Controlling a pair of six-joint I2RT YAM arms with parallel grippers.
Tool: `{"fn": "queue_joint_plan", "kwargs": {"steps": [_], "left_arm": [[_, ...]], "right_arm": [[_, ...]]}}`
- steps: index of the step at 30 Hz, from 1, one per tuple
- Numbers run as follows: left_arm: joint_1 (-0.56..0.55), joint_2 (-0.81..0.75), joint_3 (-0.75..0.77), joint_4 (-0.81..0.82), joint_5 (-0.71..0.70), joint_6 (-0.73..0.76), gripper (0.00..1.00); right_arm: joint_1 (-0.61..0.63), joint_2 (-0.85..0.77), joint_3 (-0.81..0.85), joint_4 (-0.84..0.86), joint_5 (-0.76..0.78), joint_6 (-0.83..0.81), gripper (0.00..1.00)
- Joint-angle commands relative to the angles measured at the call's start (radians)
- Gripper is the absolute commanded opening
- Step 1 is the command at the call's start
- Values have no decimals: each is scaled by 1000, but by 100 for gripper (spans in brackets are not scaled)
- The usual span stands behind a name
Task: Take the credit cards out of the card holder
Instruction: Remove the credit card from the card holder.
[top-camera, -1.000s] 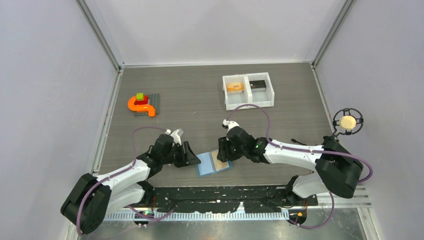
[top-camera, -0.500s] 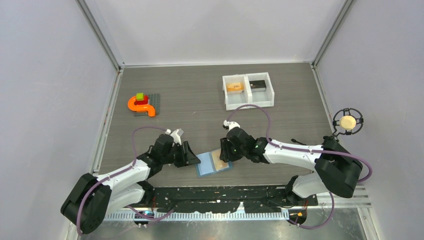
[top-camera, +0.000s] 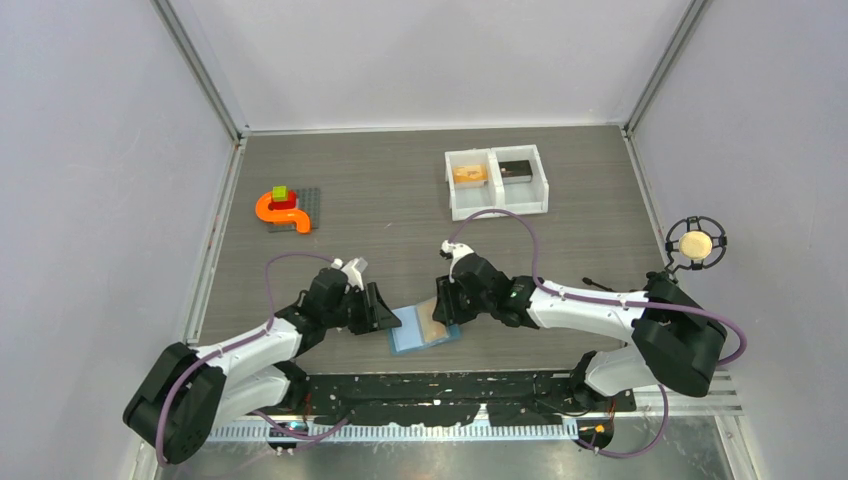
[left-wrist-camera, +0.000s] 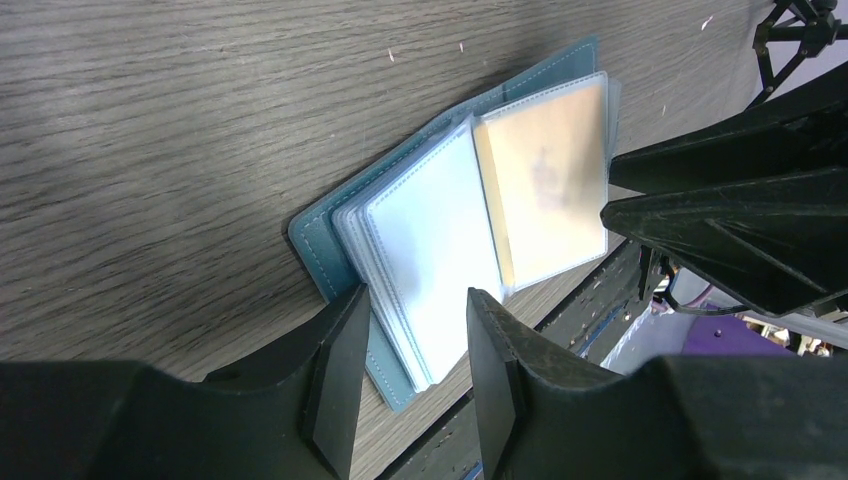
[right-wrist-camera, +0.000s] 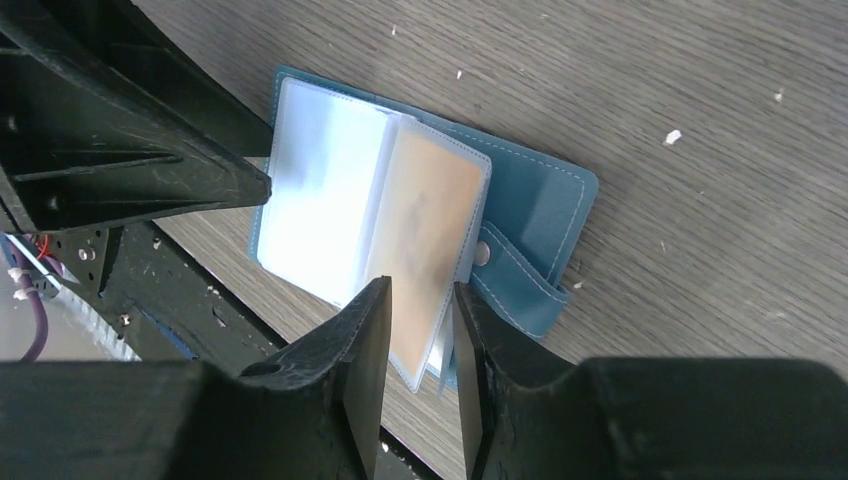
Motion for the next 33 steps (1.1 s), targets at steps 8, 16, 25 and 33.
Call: {"fn": "queue_joint_plan", "kwargs": {"steps": [8,16,25,33], "left_arm": [[3,-5,2,55,27,18,42],[4,-8,-4,55,24,17,41],[4,-47,1,13,1,11,43],[4,-141,24,-98,-48,35,44]], "right_arm": [[13,-23,17,124,-108,-9,44],[17,-17,9,177,-176,-4,45],[21,17,13,186,-220,2,48],[21,-77,74,-57,-6,-18,47]]}}
